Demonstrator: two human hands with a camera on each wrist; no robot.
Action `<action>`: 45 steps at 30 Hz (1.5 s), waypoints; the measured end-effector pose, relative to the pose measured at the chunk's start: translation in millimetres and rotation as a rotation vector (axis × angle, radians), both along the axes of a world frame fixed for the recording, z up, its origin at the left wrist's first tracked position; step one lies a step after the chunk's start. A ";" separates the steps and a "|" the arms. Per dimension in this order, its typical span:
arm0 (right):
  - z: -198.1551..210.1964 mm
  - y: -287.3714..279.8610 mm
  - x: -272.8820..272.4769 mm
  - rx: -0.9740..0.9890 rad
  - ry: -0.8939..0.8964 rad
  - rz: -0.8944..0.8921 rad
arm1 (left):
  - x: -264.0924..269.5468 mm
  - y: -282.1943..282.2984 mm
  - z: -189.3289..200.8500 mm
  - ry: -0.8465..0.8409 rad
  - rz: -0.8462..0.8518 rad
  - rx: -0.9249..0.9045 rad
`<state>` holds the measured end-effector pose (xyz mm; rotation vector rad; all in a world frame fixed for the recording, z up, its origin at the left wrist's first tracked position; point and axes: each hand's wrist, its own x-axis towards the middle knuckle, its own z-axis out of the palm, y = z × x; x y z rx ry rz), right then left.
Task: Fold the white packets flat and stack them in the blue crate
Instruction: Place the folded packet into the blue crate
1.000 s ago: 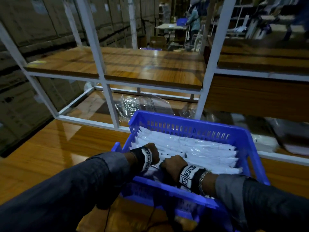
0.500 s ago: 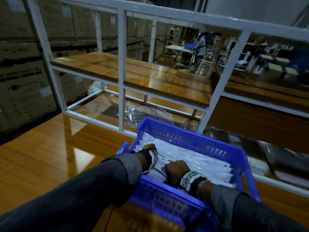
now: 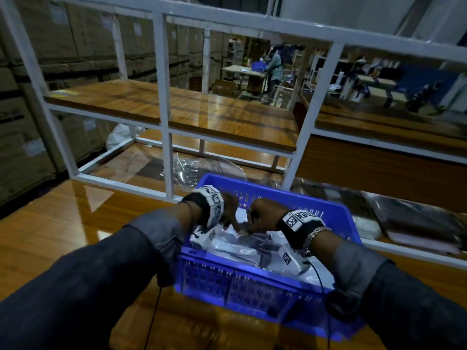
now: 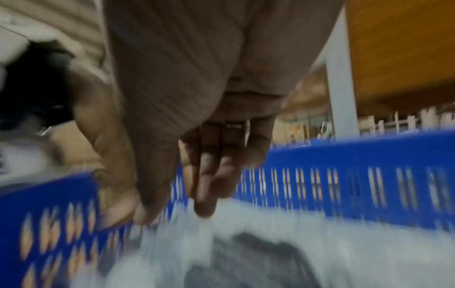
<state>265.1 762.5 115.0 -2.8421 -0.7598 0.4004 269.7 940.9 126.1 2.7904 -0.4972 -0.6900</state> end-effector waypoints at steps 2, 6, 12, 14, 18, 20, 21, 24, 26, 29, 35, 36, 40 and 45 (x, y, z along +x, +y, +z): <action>14.5 -12.6 5.5 0.096 -0.026 -0.030 | 1.3 -4.6 24.5 0.007 -0.030 -0.167; 45.7 -50.0 -12.4 0.347 -0.053 -0.056 | -9.3 -20.3 53.2 -0.192 0.002 -0.511; 80.8 -155.2 -83.7 0.805 -0.164 -0.182 | -57.1 -98.4 76.0 -0.198 0.063 -0.974; 77.6 -201.2 -108.4 0.924 -0.153 -0.274 | -79.2 -142.1 76.6 -0.137 0.021 -1.031; 58.1 -295.5 -171.6 1.045 -0.144 -0.447 | -119.8 -250.0 65.6 -0.017 -0.099 -1.062; 46.7 -339.9 -207.6 1.084 -0.170 -0.555 | -138.7 -305.6 56.0 0.018 -0.154 -1.032; 40.1 -361.2 -224.3 1.103 -0.188 -0.620 | -147.8 -332.3 49.7 0.032 -0.175 -1.019; 17.7 -421.9 -272.7 1.178 -0.230 -0.788 | -174.9 -407.2 25.9 0.082 -0.210 -1.007; 3.0 -457.4 -304.9 1.240 -0.251 -0.897 | -193.9 -450.2 7.5 0.133 -0.220 -1.008; -17.3 -503.1 -349.5 1.286 -0.306 -1.056 | -219.0 -507.3 -17.0 0.211 -0.236 -0.982; -65.3 -584.7 -408.9 1.306 -0.298 -1.315 | -236.1 -609.6 -53.9 0.390 -0.302 -0.928; -68.1 -596.5 -414.7 1.294 -0.287 -1.343 | -236.6 -627.2 -57.8 0.416 -0.313 -0.924; -70.9 -645.4 -422.8 1.209 -0.271 -1.420 | -237.3 -699.8 -72.8 0.463 -0.360 -0.932; -61.6 -707.6 -407.2 1.131 -0.250 -1.468 | -223.2 -783.2 -80.7 0.536 -0.346 -0.962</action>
